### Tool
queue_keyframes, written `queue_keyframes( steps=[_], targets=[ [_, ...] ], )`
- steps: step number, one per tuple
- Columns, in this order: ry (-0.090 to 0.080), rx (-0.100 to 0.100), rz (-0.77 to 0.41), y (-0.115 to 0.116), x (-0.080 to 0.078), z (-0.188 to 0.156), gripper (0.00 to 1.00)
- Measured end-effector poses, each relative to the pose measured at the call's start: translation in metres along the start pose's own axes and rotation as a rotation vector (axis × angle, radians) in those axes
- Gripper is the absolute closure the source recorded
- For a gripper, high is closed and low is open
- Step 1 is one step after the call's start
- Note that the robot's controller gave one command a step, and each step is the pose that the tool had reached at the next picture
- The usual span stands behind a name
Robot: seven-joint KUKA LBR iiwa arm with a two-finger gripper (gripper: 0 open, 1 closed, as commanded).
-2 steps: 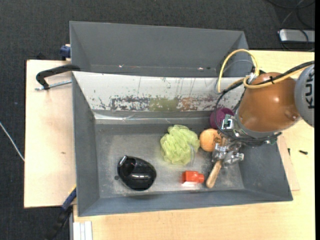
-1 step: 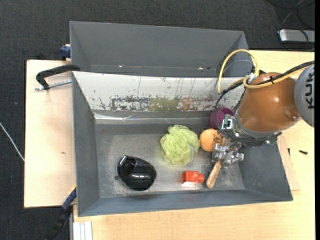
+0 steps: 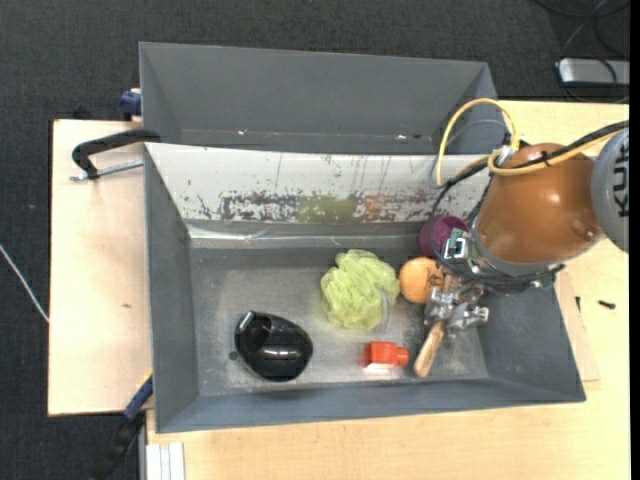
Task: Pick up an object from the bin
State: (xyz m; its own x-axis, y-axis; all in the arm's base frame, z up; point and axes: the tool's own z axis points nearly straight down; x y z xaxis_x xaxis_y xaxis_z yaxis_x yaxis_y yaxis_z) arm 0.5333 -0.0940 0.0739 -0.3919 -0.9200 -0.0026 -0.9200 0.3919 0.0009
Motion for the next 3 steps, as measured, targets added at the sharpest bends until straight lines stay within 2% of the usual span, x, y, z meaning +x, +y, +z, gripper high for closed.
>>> queue_keyframes(
  steps=[1, 3],
  targets=[
    [0.001, -0.008, 0.001, 0.002, 0.000, -0.022, 1.00],
    [-0.001, 0.003, 0.001, -0.001, -0.001, -0.066, 1.00]
  ],
)
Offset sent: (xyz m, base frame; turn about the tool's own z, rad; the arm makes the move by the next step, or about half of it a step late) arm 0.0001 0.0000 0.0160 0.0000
